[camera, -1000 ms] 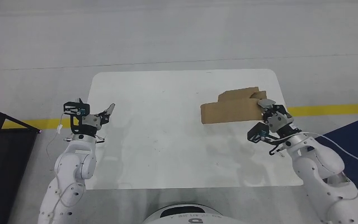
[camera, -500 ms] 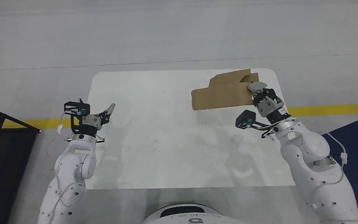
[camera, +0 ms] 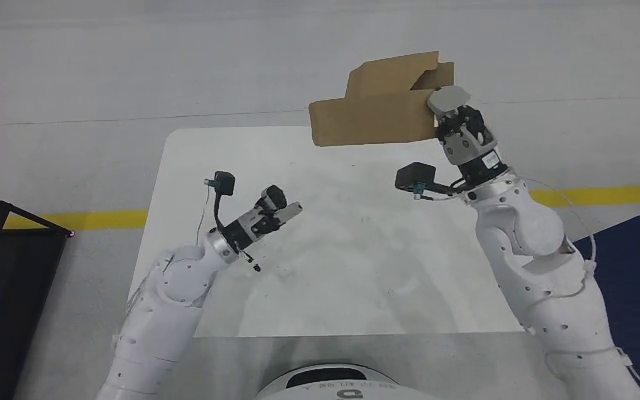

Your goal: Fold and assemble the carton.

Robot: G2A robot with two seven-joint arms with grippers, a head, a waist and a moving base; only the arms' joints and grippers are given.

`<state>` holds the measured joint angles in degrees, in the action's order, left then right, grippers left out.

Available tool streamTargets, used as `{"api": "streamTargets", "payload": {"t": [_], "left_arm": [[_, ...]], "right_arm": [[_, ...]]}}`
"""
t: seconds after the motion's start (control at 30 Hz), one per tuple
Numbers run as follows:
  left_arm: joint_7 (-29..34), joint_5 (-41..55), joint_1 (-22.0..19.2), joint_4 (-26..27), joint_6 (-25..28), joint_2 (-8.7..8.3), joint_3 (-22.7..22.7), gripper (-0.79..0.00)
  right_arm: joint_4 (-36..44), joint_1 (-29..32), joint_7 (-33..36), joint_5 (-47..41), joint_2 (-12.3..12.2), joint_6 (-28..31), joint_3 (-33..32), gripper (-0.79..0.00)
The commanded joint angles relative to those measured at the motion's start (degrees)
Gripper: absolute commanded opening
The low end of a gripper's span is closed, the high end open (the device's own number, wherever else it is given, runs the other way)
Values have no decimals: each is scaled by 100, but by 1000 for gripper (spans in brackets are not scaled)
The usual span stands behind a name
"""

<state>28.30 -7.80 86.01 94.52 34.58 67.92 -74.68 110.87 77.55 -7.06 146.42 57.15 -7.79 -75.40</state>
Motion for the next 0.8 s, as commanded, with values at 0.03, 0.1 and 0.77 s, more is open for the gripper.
{"api": "streamTargets", "payload": {"t": [0.03,0.1,0.77], "left_arm": [[568,1737,-199,-353,375,17,208,0],[846,2614,-309,-555,495,46,408,0],[133,3482,-1545,-1310,416,496,1756,-366]], "right_arm": [[-180,-264,218,199,85,-108,415,-785],[-312,-398,346,341,136,-115,625,-785],[-298,-229,317,736,337,-134,1124,-785]]}}
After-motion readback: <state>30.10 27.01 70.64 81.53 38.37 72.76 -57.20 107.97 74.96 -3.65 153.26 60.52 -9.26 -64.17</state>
